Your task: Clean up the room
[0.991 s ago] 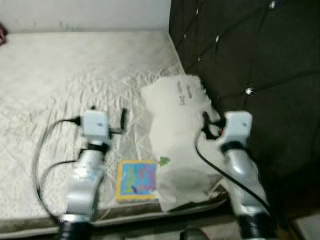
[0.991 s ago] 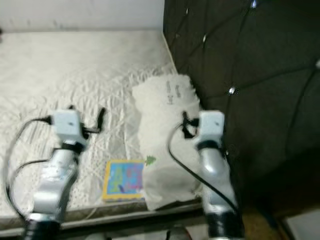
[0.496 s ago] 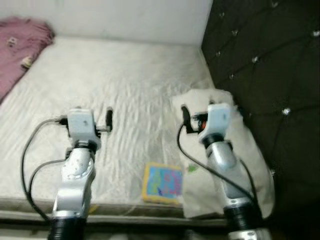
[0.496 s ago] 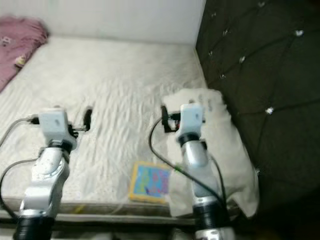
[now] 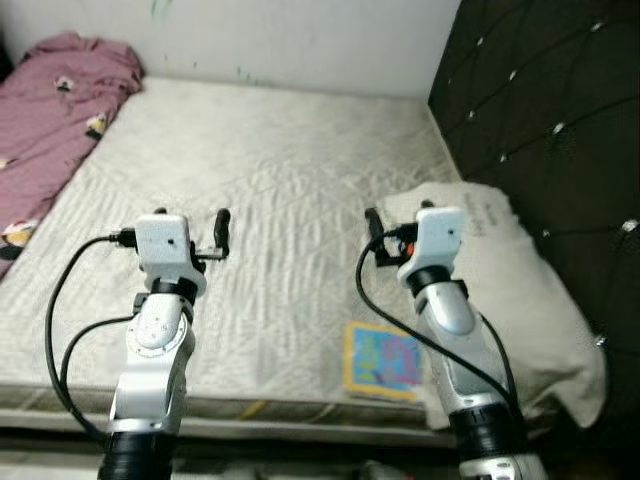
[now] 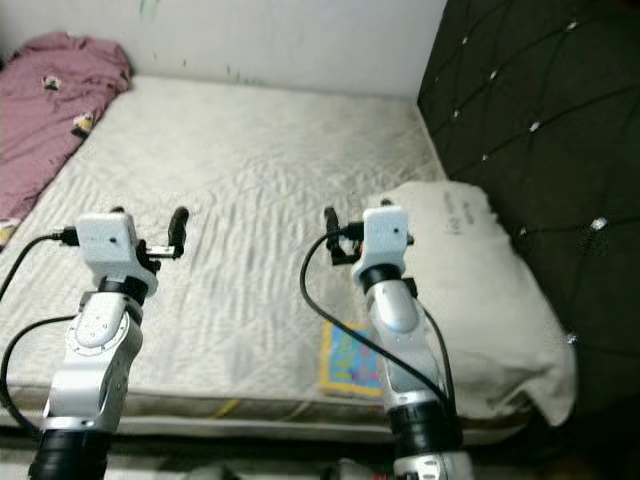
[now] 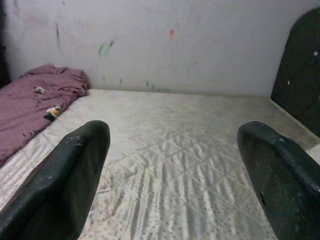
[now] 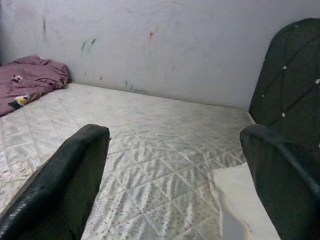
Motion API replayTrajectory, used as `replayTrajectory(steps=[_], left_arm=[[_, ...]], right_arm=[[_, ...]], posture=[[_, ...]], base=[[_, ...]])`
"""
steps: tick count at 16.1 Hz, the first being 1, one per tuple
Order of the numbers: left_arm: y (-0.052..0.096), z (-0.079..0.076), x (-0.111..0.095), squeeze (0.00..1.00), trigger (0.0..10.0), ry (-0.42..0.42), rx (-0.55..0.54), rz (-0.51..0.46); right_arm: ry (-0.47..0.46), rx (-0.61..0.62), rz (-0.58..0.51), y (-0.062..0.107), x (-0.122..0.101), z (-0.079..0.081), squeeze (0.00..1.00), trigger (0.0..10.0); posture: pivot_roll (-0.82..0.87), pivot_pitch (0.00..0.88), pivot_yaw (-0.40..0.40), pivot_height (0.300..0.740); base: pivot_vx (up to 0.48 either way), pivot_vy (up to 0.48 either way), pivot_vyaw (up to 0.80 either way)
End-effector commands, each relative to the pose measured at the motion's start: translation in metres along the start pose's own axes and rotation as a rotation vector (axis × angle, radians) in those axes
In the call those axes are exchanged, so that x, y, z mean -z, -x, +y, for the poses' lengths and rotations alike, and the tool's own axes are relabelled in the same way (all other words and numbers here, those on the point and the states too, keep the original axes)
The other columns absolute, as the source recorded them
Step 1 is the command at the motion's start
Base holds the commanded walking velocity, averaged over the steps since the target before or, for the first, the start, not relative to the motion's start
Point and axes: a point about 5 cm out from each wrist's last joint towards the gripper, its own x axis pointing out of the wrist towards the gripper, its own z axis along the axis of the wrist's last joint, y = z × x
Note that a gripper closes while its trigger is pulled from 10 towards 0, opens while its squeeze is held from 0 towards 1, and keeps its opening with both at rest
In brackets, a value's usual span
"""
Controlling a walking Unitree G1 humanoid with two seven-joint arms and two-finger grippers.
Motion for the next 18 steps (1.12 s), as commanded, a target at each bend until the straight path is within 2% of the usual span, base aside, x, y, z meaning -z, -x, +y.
replayTrajectory(steps=[1,18], left_arm=[[-0.0009,-0.0066,-0.0015,0.00,10.0,0.016,0.031,-0.006],[-0.0031,-0.0047,-0.0029,0.00,10.0,0.036,0.017,-0.008]], right_arm=[[0.008,0.027,0.019,0.0021,0.0043,-0.0079,0.00,10.0],[0.011,0.028,0.013,-0.0022,0.0038,-0.0067,0.00,10.0]], posture=[[0.01,0.000,-0.026,0.740],[0.01,0.000,-0.020,0.740]], base=[[0.000,0.480,-0.43],[0.000,0.480,-0.03]])
